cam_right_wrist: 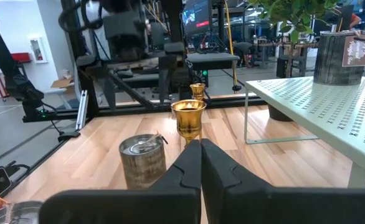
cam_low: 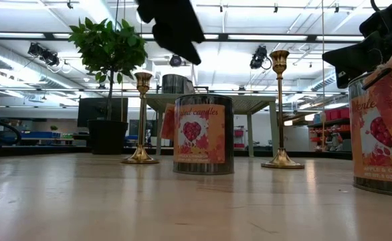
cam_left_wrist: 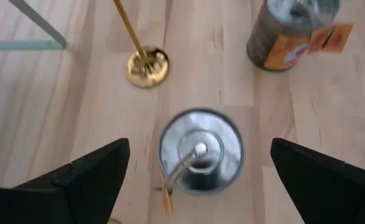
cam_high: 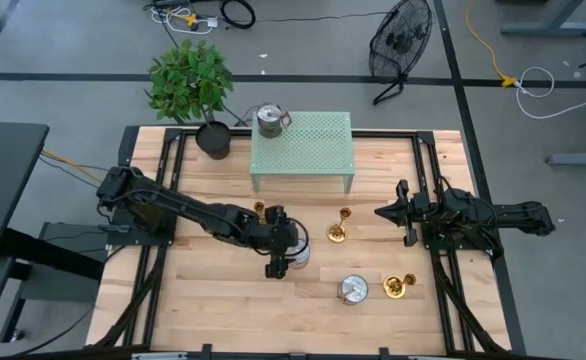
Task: Pick & Place candle stick holders
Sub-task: Put the top silver scented candle on the shelf
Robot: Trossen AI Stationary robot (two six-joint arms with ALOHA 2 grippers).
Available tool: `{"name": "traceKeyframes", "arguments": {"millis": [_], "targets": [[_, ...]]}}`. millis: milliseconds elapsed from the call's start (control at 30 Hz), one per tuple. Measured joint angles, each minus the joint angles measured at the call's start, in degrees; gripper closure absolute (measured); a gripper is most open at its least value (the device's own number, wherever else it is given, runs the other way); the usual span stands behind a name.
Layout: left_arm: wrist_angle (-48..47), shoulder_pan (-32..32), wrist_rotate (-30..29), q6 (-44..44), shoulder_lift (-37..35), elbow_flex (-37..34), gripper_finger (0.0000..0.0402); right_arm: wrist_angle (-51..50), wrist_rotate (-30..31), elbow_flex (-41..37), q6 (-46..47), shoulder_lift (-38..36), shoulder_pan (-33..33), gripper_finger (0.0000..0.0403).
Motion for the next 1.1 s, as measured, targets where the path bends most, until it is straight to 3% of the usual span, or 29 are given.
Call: {"name": "traceKeyframes", "arguments": {"millis": [667, 1100], "targets": [[-1.4, 2.8, 4.5, 2.0, 0.0, 3.7, 0.0002, 0.0, 0.0, 0.0, 0.0, 0.0, 0.0, 0.0400], [-1.3, 1.9, 6.0, 4.0, 5.3, 3.7, 0.0002, 0.0, 0.0, 0.0, 0.0, 0.0, 0.0, 0.0400]]}}
